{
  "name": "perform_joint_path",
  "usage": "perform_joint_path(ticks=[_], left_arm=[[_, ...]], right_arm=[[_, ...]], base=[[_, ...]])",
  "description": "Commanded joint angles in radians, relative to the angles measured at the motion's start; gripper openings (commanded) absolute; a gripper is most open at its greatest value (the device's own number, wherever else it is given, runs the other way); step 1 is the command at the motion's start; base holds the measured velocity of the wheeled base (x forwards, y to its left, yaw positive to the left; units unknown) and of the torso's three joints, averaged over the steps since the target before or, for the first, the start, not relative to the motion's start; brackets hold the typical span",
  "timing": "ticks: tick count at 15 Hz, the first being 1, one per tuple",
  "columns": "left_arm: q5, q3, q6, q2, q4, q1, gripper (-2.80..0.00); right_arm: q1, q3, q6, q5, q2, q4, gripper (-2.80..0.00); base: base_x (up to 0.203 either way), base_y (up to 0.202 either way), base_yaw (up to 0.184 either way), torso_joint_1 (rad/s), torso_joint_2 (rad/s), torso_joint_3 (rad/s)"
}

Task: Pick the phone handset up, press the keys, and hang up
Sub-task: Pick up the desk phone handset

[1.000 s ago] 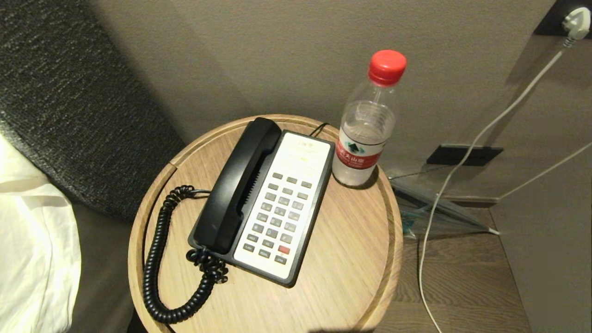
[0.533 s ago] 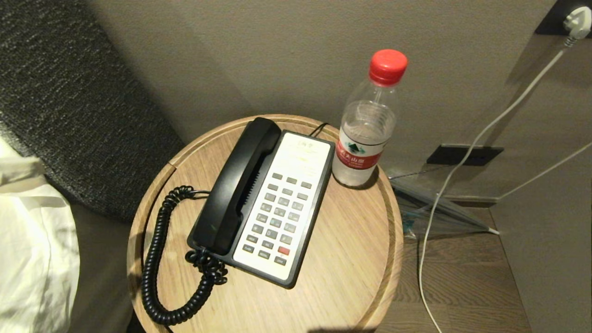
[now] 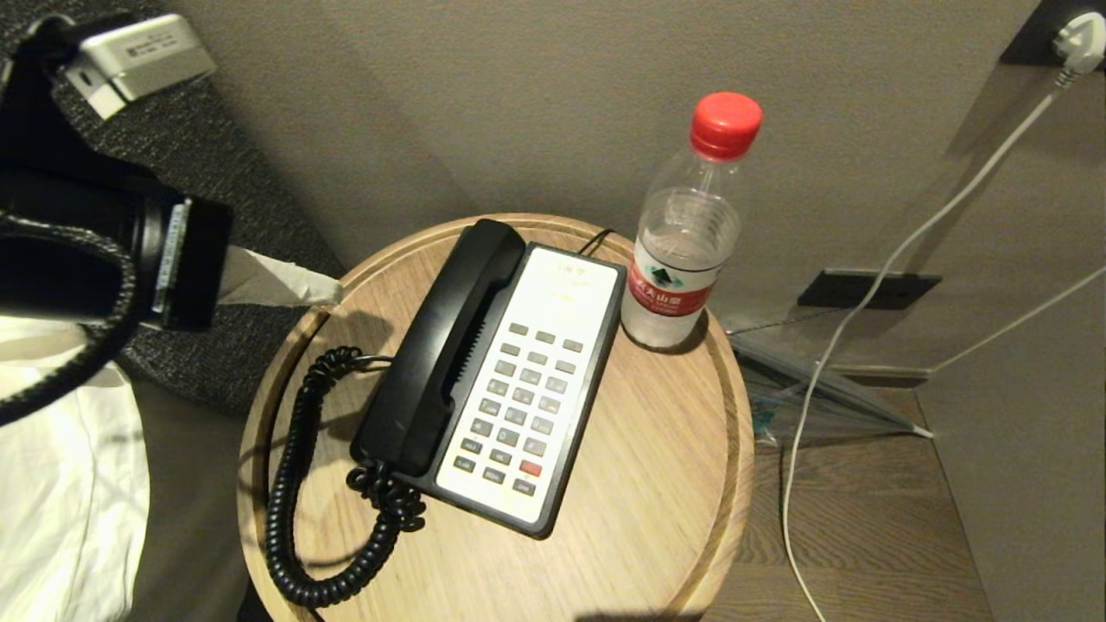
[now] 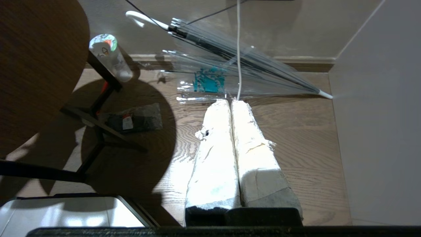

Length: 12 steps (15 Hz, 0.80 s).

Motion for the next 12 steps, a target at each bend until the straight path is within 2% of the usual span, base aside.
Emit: perform_joint_path(ticks=[1,2,3,6,9,12], left_arm=[[0.057,-0.015,-0.003,0.051,0.005,-0.063,-2.80],[0.085,-0.015,-0.003,0.052,0.003,-0.092,0.00],[0.122,-0.019,-0.002,0.056,0.000,-0.114,0.00],[0.167,-0.017,0.002,0.061,0.007,-0.170,0.00],[0.306,-0.015,0.010,0.092,0.004,-0.224,0.00],[0.343,-0.013,0.031,0.111,0.000,-0.238,0.00]], right_arm=[[0.000,0.000,0.000,0.000,0.001,0.001,-2.80],[0.000,0.000,0.000,0.000,0.001,0.001,-2.80],[0.000,0.000,0.000,0.000,0.001,0.001,-2.80],[0.000,0.000,0.000,0.000,0.001,0.001,-2.80],[0.000,0.000,0.000,0.000,0.001,0.001,-2.80],[0.000,0.000,0.000,0.000,0.001,0.001,-2.80]], base=[[0.000,0.000,0.000,0.000,0.00,0.000],[0.000,0.000,0.000,0.000,0.00,0.000],[0.000,0.000,0.000,0.000,0.00,0.000],[0.000,0.000,0.000,0.000,0.00,0.000],[0.000,0.000,0.000,0.000,0.00,0.000],[0.000,0.000,0.000,0.000,0.00,0.000]])
